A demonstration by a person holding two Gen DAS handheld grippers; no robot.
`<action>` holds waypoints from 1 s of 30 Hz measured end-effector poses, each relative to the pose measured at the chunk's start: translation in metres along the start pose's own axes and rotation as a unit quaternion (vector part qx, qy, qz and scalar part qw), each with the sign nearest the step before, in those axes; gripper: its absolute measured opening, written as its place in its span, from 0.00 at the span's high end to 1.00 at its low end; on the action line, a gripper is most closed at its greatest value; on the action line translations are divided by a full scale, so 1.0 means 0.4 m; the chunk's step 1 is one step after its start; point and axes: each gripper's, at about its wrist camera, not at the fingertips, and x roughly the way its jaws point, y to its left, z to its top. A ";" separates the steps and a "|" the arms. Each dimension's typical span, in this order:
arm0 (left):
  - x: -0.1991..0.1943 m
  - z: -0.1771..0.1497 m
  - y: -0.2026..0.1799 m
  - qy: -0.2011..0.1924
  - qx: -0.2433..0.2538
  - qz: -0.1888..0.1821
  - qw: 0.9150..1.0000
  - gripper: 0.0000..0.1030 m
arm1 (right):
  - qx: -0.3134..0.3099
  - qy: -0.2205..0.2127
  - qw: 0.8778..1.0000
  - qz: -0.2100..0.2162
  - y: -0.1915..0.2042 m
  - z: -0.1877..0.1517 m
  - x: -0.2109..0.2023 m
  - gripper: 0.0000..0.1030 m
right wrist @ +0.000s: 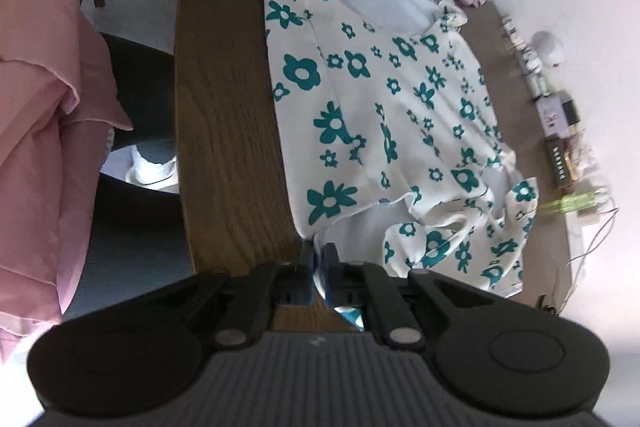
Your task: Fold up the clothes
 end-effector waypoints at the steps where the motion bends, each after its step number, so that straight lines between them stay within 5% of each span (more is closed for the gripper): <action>1: -0.005 0.000 0.004 -0.002 -0.006 0.011 1.000 0.99 | 0.001 -0.002 1.000 -0.003 0.002 -0.001 -0.006 0.96; 6: -0.031 -0.001 0.034 -0.009 -0.032 0.058 0.998 0.99 | 0.009 -0.012 1.000 -0.020 0.001 -0.003 -0.035 0.96; 17: -0.078 0.007 0.215 -0.038 -0.077 0.000 0.996 0.99 | -0.007 -0.034 0.999 -0.029 -0.110 0.038 -0.114 0.96; 30: 0.151 0.065 0.524 0.011 -0.080 -0.058 0.995 0.99 | 0.042 0.004 0.998 0.037 -0.435 0.127 0.032 0.96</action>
